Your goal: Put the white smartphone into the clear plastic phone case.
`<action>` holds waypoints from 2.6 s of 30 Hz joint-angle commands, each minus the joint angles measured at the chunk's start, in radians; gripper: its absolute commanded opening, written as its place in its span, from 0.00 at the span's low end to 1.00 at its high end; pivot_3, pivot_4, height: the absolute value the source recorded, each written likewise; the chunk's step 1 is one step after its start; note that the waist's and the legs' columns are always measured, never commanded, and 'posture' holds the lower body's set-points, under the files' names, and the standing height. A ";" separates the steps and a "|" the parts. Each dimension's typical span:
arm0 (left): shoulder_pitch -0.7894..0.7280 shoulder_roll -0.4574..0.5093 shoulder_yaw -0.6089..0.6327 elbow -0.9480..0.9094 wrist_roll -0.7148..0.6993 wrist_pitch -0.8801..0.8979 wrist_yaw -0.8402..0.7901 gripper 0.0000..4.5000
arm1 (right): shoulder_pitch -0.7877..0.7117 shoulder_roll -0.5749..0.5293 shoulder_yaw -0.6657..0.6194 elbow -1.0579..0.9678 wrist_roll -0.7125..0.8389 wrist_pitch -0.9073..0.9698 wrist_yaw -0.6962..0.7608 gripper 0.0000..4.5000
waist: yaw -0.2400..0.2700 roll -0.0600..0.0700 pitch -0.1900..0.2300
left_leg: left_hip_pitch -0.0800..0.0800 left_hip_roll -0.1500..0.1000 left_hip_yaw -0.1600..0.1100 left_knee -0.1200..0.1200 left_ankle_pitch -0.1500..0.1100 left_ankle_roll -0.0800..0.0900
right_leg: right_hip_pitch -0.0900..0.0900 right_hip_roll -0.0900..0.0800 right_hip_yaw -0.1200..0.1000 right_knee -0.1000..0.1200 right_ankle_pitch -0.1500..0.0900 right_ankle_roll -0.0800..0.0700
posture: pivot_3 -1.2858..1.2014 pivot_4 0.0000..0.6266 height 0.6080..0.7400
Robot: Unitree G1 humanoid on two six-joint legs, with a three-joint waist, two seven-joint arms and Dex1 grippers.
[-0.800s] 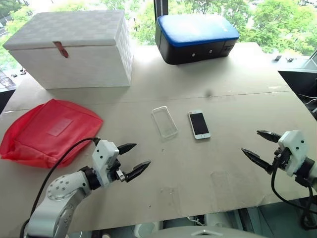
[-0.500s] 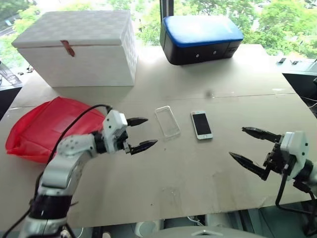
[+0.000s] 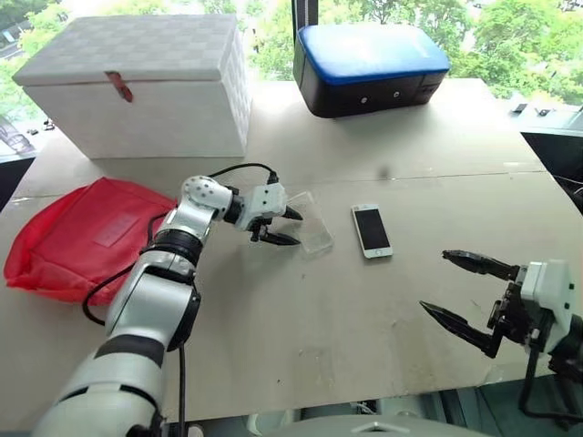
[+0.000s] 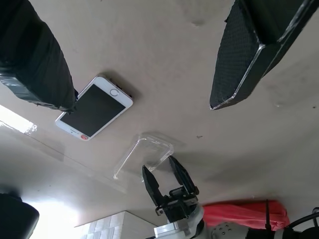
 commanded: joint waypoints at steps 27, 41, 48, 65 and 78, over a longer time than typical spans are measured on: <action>0.482 0.064 -0.070 -1.291 -0.140 1.158 0.228 0.01 | -0.295 0.015 0.218 0.072 -0.092 0.268 -0.244 1.00 | -0.013 0.000 -0.001 | 0.002 0.001 -0.003 0.008 -0.001 0.003 | -0.001 0.003 0.012 0.011 -0.002 0.002 | 0.52 0.24 0.96; 0.686 0.066 0.258 -1.480 -0.385 1.073 0.333 0.95 | -0.750 0.253 0.572 0.389 -0.330 0.475 -0.508 1.00 | -0.036 0.000 -0.001 | 0.001 0.002 0.000 0.007 0.001 -0.002 | -0.007 0.006 0.020 0.012 0.000 -0.001 | 0.52 0.24 0.96; 0.845 0.125 0.428 -1.519 -0.429 1.021 0.405 0.95 | -0.868 0.379 0.640 0.557 -0.440 0.559 -0.612 1.00 | -0.022 0.000 0.000 | 0.000 0.000 -0.001 0.007 0.001 -0.002 | -0.007 0.004 0.020 0.012 0.000 -0.001 | 0.52 0.24 0.96; 0.970 0.124 0.511 -1.623 -0.548 0.928 0.479 0.95 | -0.906 0.537 0.451 0.526 -0.464 1.113 -0.756 1.00 | -0.022 -0.001 -0.008 | 0.002 -0.001 -0.002 0.007 0.001 -0.002 | -0.006 0.005 0.021 0.012 0.000 -0.001 | 0.52 0.24 0.96; 1.011 0.156 0.517 -1.636 -0.573 0.918 0.501 0.96 | -0.924 0.593 0.471 0.571 -0.466 1.181 -0.750 0.64 | -0.025 0.000 -0.012 | 0.003 0.000 -0.002 0.004 0.001 -0.002 | -0.006 0.006 0.021 0.011 0.000 -0.002 | 0.52 0.24 0.96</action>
